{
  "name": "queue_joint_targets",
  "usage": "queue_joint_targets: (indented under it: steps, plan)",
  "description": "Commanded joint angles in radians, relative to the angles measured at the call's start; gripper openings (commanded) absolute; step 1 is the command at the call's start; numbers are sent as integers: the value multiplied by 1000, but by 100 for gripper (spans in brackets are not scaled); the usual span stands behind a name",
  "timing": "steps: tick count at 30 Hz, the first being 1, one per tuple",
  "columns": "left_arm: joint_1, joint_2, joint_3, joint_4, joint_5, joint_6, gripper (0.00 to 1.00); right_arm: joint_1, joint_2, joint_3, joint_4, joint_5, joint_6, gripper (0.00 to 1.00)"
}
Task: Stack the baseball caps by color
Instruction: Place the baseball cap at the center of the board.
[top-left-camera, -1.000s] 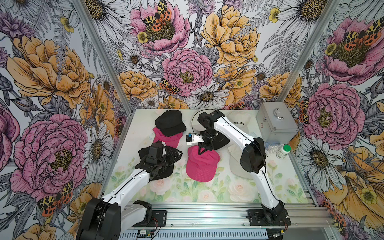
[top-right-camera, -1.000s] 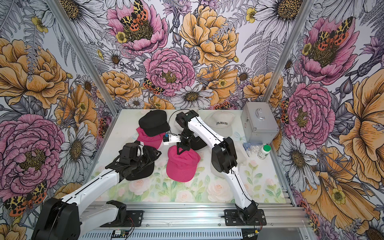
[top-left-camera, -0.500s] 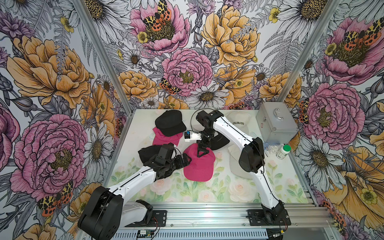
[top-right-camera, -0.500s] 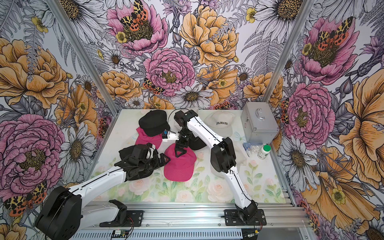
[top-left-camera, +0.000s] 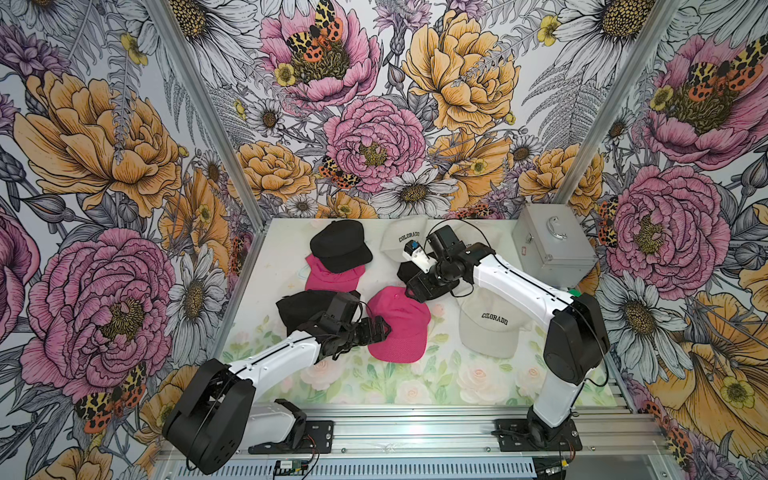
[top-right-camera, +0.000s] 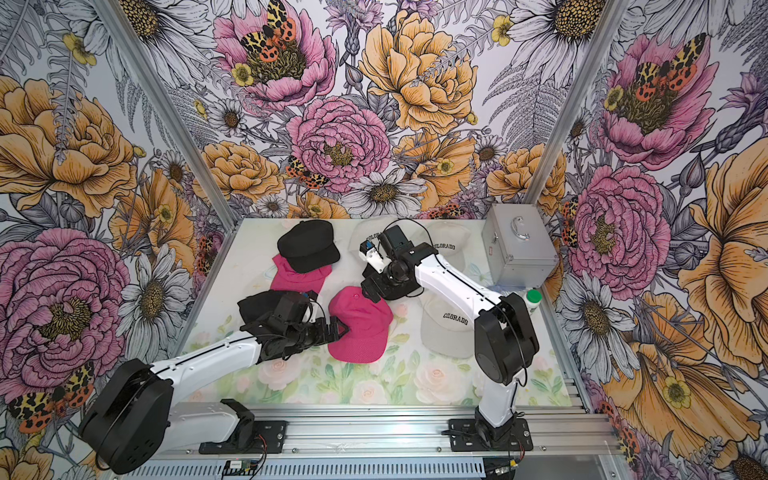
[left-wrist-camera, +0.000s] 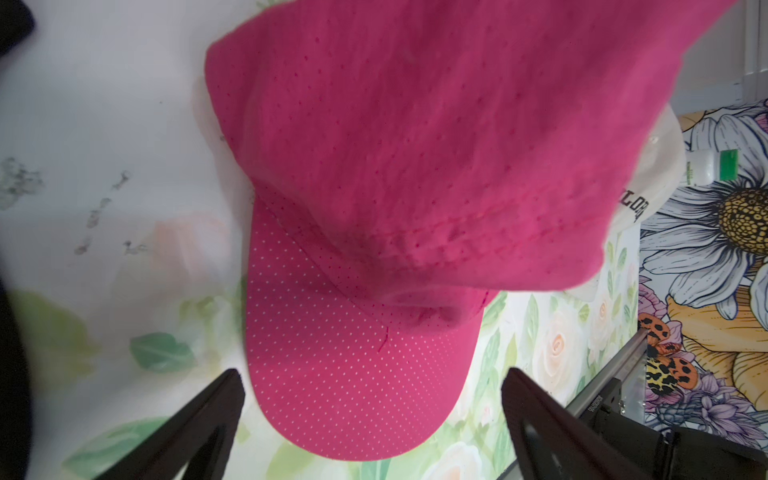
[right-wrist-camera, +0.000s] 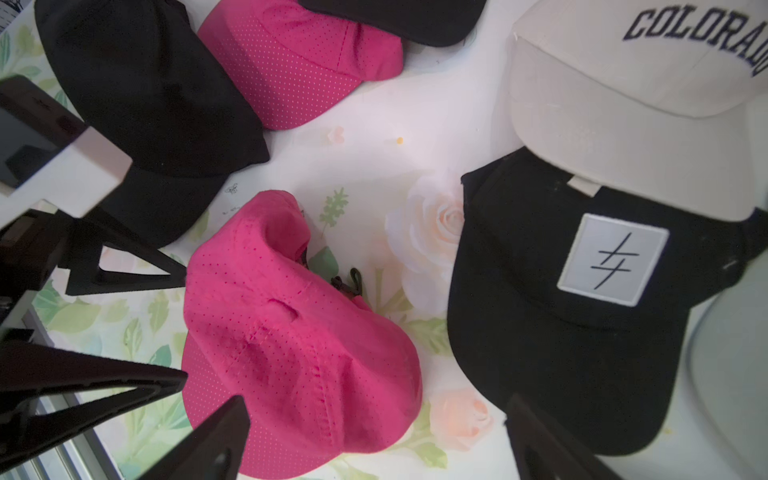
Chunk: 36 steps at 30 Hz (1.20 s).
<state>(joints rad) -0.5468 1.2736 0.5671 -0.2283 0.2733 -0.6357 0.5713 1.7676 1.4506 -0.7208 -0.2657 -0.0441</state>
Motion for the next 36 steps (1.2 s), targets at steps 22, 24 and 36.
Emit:
queue_joint_targets:
  steps: [22,24,36]
  plan:
    - [-48,97,-60,20,-87,54,99,127,98,-62,295,487,250,99]
    - [-49,97,-71,23,-88,54,99,113,116,-67,283,510,259,99]
    - [-13,40,-66,61,-27,15,99,121,129,24,255,476,285,99]
